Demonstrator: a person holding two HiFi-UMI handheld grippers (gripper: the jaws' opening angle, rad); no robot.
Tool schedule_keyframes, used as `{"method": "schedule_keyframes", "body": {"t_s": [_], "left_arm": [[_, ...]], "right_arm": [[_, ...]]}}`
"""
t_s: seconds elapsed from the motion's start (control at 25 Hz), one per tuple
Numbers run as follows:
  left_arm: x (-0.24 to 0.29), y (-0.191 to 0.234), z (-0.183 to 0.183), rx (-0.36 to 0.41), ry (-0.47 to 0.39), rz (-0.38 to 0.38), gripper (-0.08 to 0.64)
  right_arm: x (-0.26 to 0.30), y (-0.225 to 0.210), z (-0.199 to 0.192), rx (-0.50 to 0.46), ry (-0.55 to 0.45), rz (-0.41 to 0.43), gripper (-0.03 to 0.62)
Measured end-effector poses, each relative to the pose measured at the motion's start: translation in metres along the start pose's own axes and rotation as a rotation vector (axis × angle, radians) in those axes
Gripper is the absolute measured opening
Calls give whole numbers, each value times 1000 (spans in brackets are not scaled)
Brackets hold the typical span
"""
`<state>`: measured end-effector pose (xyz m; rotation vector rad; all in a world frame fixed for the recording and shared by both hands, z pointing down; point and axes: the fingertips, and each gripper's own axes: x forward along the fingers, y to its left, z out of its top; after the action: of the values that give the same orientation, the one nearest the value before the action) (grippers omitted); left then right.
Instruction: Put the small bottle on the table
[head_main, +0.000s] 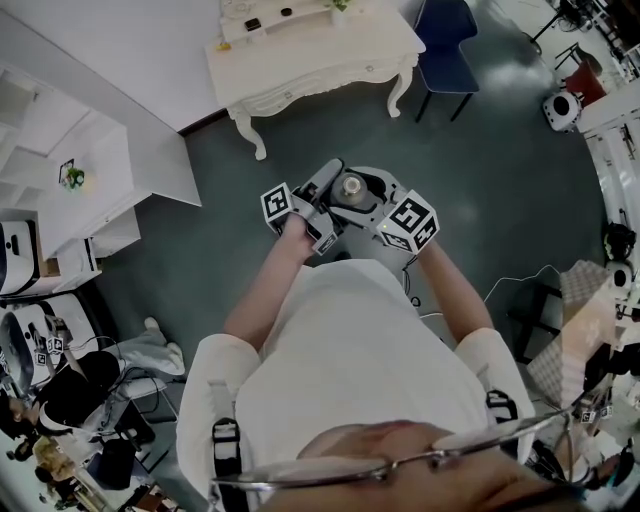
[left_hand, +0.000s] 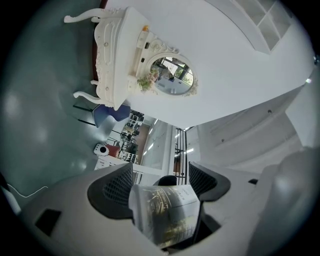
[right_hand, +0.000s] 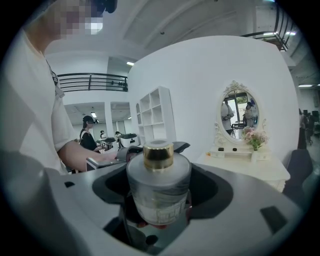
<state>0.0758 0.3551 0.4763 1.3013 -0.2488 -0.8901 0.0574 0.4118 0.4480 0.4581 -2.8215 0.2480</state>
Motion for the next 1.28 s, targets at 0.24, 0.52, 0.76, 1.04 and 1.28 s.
{"method": "schedule_keyframes", "body": {"t_s": [0.24,0.52,0.76,1.04,1.28], "left_arm": [[11,2,20,7,1,13,337],[21,6,39,5,10,28,337],[38,4,50,-19,34,21,337],[61,-8,133,-47,76,28,337],[77,-29,184,-62,112,25,337]], "right_arm": [[11,-20,3,9,-2,4,344],[22,-38,5,15,4,-14,344],[25,-57,11,26,3,-32,344],[91,-116,30,43,18,-77,344],[133,-149,53,50,13,-115,344]]}}
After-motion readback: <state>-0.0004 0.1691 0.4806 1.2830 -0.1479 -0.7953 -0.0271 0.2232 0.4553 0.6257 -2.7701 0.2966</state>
